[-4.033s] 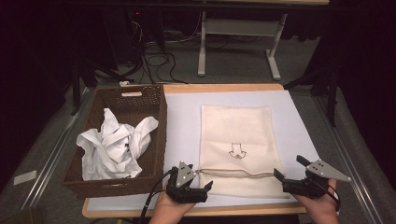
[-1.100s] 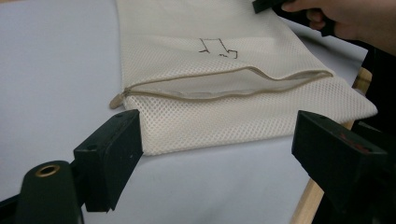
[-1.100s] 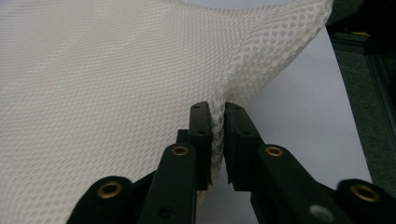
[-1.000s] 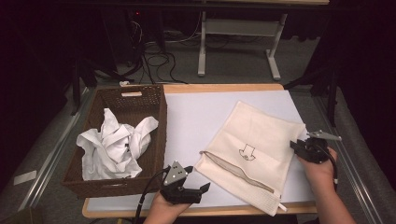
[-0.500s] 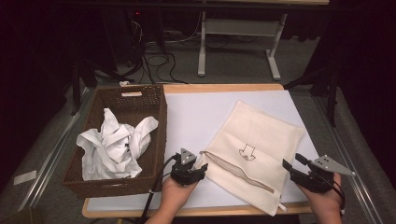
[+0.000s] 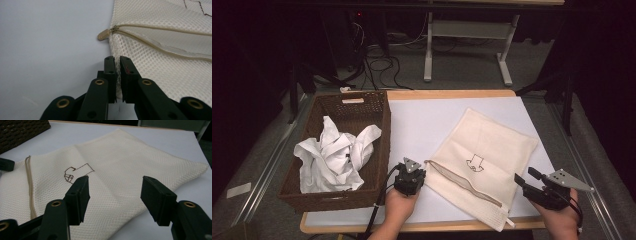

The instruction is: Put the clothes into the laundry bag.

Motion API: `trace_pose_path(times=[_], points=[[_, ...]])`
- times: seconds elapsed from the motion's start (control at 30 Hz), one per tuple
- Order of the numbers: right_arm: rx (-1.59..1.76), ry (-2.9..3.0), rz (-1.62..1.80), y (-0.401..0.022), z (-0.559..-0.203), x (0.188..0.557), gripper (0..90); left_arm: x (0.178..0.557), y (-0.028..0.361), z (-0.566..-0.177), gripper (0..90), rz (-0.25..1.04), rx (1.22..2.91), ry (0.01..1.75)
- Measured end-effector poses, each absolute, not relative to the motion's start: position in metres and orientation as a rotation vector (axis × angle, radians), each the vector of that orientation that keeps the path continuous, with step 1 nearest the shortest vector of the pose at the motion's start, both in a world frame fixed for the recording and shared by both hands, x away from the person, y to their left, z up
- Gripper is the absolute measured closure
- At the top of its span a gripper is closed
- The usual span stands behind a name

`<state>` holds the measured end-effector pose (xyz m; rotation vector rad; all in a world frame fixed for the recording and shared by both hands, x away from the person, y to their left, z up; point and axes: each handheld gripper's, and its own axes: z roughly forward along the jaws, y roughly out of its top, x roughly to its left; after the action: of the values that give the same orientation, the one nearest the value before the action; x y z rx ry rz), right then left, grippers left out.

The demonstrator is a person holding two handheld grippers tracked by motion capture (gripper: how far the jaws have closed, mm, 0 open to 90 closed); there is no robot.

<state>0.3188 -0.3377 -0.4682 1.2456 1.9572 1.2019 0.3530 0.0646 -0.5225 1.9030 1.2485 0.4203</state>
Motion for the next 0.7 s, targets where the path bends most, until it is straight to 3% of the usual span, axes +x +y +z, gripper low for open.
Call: trace_pose_path(times=[0.17, 0.2, 0.37, 0.47, 0.57, 0.7], points=[[1.222, 1.979, 1.208, -0.335, -0.47, 0.321, 29.4, 0.337, 0.058, -0.507, 46.6, 0.51, 1.864, 1.095], [1.214, 1.986, 1.209, -0.333, -0.471, 0.322, 23.8, 0.332, 0.055, -0.504, 39.9, 0.539, 1.858, 1.054], [1.193, 2.003, 1.196, -0.323, -0.471, 0.324, 1.2, 0.311, 0.047, -0.486, 19.5, 0.603, 1.876, 0.917], [1.177, 2.008, 1.199, -0.316, -0.47, 0.323, 0.2, 0.303, 0.047, -0.476, 7.1, 0.582, 1.889, 0.879], [1.146, 2.004, 1.208, -0.311, -0.469, 0.323, 0.2, 0.296, 0.048, -0.467, 0.5, 0.536, 1.92, 0.845], [1.121, 2.01, 1.223, -0.308, -0.467, 0.323, 0.1, 0.289, 0.053, -0.454, 0.5, 0.519, 1.896, 0.821]])
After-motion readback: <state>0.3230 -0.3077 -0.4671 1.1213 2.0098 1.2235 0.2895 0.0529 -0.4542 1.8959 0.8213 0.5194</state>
